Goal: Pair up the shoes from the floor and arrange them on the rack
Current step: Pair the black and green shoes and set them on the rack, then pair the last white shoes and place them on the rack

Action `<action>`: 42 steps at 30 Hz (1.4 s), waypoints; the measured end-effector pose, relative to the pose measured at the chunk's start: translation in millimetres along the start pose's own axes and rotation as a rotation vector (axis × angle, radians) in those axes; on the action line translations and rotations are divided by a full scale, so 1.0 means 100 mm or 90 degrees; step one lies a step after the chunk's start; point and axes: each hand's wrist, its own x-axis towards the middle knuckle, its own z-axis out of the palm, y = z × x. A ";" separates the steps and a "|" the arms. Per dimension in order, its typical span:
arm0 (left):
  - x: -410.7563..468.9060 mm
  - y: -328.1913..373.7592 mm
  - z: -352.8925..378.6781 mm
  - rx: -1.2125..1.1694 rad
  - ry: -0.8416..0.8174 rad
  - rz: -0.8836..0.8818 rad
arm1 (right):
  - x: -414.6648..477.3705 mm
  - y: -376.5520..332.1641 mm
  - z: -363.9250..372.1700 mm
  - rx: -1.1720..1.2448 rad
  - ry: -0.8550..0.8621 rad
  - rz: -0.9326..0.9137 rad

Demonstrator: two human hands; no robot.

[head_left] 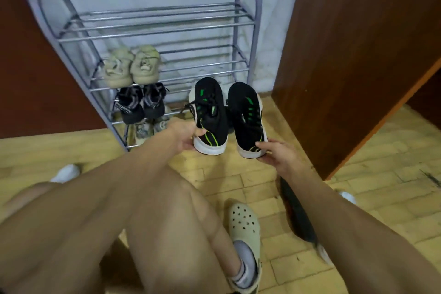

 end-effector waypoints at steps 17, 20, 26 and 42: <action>1.74 1.27 -0.28 -0.072 0.041 0.032 | 1.48 -1.65 1.12 -0.005 -0.012 -0.063; 2.06 1.43 -0.21 -0.071 0.036 0.033 | 1.79 -1.78 1.23 -0.004 -0.018 -0.056; 2.51 1.60 -0.13 -0.058 0.035 0.050 | 2.17 -1.85 1.32 -0.001 -0.035 -0.034; 1.40 1.25 0.07 0.121 0.095 0.236 | 1.50 -1.65 0.73 -0.465 -0.033 -0.152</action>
